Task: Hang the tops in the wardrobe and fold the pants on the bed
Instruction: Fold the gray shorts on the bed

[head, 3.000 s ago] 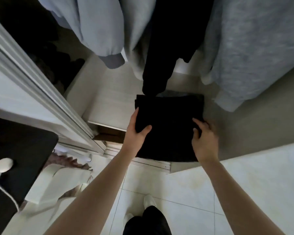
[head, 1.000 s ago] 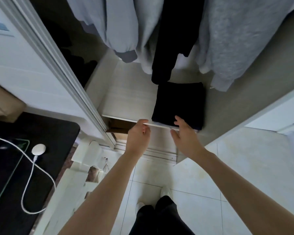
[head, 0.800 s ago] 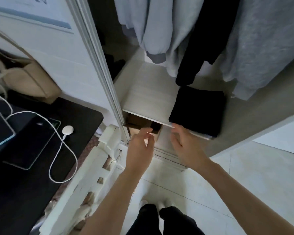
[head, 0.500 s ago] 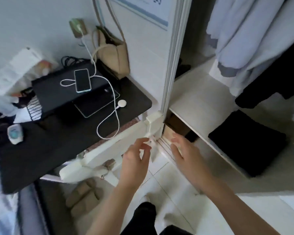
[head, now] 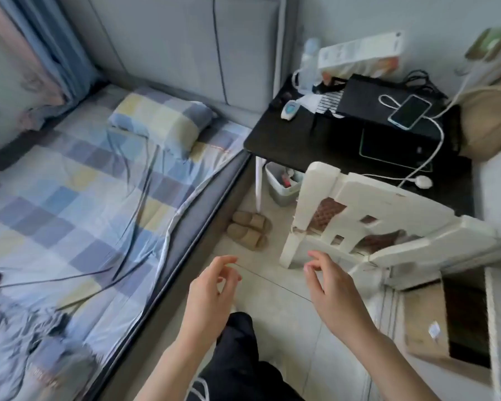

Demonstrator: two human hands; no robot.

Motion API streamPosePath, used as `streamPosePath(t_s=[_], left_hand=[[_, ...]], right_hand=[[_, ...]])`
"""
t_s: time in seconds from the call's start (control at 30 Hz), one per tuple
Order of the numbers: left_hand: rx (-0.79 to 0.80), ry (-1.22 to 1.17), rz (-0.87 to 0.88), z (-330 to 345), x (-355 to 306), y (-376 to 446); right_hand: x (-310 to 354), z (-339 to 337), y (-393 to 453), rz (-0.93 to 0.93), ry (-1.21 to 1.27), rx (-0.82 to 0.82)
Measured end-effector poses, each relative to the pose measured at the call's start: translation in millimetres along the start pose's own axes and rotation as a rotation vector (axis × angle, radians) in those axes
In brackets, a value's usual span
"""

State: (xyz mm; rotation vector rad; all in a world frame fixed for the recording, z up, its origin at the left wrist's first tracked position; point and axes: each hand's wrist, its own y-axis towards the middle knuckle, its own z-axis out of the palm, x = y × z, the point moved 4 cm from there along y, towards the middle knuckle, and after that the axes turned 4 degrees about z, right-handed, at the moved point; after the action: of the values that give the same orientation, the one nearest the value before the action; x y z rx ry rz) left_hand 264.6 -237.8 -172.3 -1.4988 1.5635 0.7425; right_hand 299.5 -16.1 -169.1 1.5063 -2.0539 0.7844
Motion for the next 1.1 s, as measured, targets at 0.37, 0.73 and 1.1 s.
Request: streamPosePath(t_s=[0.37, 0.73, 1.1], left_hand=[[-0.486, -0.030, -0.361, -172, 163, -128], [-0.639, -0.051, -0.663, -334, 336, -253], [-0.534, -0.033, -0.884, -426, 479, -216]], right_hand=[[153, 174, -30, -0.426, -0.172, 0.412], [319, 409, -100, -0.627, -0.362, 0.713], [418, 588, -77, -0.709, -0.507, 0.900]])
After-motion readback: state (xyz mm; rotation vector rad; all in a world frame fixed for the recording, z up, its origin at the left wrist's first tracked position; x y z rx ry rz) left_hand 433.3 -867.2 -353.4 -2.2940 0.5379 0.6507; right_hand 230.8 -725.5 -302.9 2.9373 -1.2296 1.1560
